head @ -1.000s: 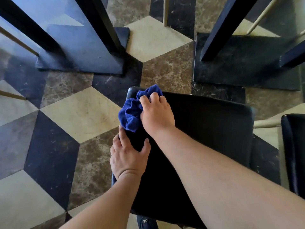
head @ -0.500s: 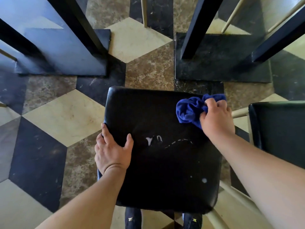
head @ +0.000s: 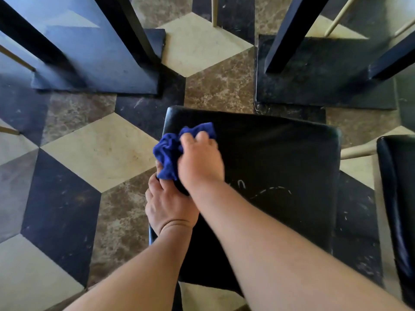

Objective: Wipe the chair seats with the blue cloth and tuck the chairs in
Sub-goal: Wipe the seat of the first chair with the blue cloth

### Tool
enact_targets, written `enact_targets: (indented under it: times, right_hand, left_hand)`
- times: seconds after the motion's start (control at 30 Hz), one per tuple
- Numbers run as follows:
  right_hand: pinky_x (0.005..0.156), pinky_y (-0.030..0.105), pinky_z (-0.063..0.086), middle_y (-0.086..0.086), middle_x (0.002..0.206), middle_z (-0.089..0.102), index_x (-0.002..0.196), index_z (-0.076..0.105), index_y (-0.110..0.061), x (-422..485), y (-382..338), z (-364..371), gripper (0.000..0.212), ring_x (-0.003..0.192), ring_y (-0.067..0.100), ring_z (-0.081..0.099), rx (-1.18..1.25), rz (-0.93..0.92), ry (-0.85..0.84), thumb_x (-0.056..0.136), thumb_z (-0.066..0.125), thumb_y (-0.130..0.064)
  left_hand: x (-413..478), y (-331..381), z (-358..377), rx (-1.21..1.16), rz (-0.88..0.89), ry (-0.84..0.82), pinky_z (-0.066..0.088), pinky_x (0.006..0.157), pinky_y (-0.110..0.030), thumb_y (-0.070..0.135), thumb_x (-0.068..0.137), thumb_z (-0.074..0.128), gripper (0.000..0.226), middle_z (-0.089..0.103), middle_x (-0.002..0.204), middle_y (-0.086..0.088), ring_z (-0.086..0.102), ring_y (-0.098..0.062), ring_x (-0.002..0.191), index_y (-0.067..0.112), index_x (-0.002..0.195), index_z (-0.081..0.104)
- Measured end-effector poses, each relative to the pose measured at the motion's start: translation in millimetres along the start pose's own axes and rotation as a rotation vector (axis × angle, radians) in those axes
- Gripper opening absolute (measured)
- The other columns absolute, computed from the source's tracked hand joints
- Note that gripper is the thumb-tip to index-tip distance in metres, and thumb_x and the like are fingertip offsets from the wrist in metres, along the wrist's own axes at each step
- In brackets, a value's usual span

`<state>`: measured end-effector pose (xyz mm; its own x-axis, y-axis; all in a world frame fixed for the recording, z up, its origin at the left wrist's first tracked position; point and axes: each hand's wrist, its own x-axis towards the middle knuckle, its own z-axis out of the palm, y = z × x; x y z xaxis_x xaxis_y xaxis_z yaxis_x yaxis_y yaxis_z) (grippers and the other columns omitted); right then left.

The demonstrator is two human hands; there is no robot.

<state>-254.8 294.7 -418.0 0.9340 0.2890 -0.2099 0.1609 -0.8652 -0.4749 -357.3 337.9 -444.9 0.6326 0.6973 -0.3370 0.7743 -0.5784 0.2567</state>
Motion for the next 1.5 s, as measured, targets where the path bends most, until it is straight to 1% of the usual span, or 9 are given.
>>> enact_targets:
  times: [0.13,0.27,0.6,0.8,1.03,1.17,1.27,1.37,1.5]
  right_hand:
    - [0.087,0.045,0.05,0.01,0.119,0.056,0.129,0.056,-0.023,-8,5,0,0.032,0.108,0.033,0.054,-0.026,-0.107,-0.031,0.098,0.056,-0.02]
    - [0.086,0.044,0.049,0.009,0.114,0.055,0.127,0.056,-0.024,-15,57,-27,0.034,0.105,0.032,0.054,-0.077,-0.084,-0.039,0.094,0.06,-0.02]
    - [0.081,0.044,0.048,0.017,0.113,0.056,0.123,0.061,-0.019,-53,215,-113,0.033,0.104,0.044,0.058,-0.241,0.295,0.137,0.09,0.064,-0.019]
    - [0.074,0.041,0.038,0.018,0.115,0.054,0.126,0.057,-0.018,-64,185,-91,0.033,0.1,0.044,0.058,-0.18,0.484,0.165,0.093,0.06,-0.017]
    - [0.071,0.041,0.041,0.015,0.118,0.056,0.123,0.058,-0.023,-69,88,-31,0.031,0.102,0.041,0.061,-0.12,0.28,-0.009,0.091,0.059,-0.024]
    - [0.073,0.041,0.049,0.01,0.115,0.056,0.126,0.056,-0.022,-81,54,-8,0.042,0.1,0.032,0.06,-0.06,0.092,-0.082,0.087,0.071,-0.027]
    - [0.067,0.04,0.042,0.01,0.111,0.057,0.124,0.058,-0.019,-82,67,-14,0.041,0.095,0.033,0.06,-0.088,-0.077,-0.117,0.086,0.071,-0.026]
    - [0.069,0.046,0.046,0.017,0.109,0.059,0.121,0.064,-0.017,-71,103,-35,0.033,0.095,0.041,0.059,-0.215,-0.224,-0.147,0.088,0.062,-0.018]
    - [0.074,0.051,0.05,0.021,0.109,0.056,0.116,0.064,-0.016,-46,161,-78,0.031,0.096,0.045,0.058,-0.314,-0.144,-0.069,0.086,0.057,-0.02]
  left_hand:
    - [-1,0,1,-0.007,-0.003,0.029,0.04,0.104,-0.054,0.064,0.071,0.017,0.1,0.039,0.156,-0.015,0.041,-0.04,0.135,0.008,0.15,0.041]
    - [-2,2,4,0.015,-0.008,0.061,0.04,0.108,-0.054,0.083,0.076,0.046,0.111,0.042,0.156,-0.012,0.042,-0.036,0.137,0.025,0.165,0.012]
    - [-4,1,5,0.014,0.007,0.1,0.041,0.108,-0.055,0.083,0.084,0.04,0.103,0.041,0.157,-0.014,0.043,-0.037,0.137,0.03,0.164,0.005]
    - [-2,-1,8,0.038,0.014,0.115,0.046,0.101,-0.057,0.083,0.084,0.039,0.102,0.046,0.152,-0.016,0.048,-0.039,0.131,0.027,0.164,0.007]
    - [-1,-2,10,0.026,0.007,0.11,0.045,0.101,-0.055,0.083,0.082,0.04,0.105,0.045,0.152,-0.016,0.048,-0.039,0.129,0.026,0.164,0.009]
    - [0,-6,10,0.015,0.028,0.069,0.042,0.105,-0.055,0.062,0.076,0.045,0.103,0.037,0.158,-0.015,0.042,-0.038,0.135,0.03,0.164,0.001]
    - [0,-8,11,0.015,0.041,0.066,0.042,0.107,-0.055,0.053,0.079,0.055,0.104,0.035,0.16,-0.015,0.041,-0.039,0.137,0.029,0.164,-0.001]
    - [0,-4,12,0.005,0.034,0.096,0.041,0.107,-0.055,0.076,0.083,0.046,0.104,0.039,0.158,-0.016,0.042,-0.039,0.136,0.029,0.165,0.004]
    - [-2,-2,12,-0.002,0.026,0.128,0.041,0.107,-0.056,0.082,0.084,0.04,0.102,0.041,0.156,-0.016,0.043,-0.039,0.136,0.028,0.164,0.009]
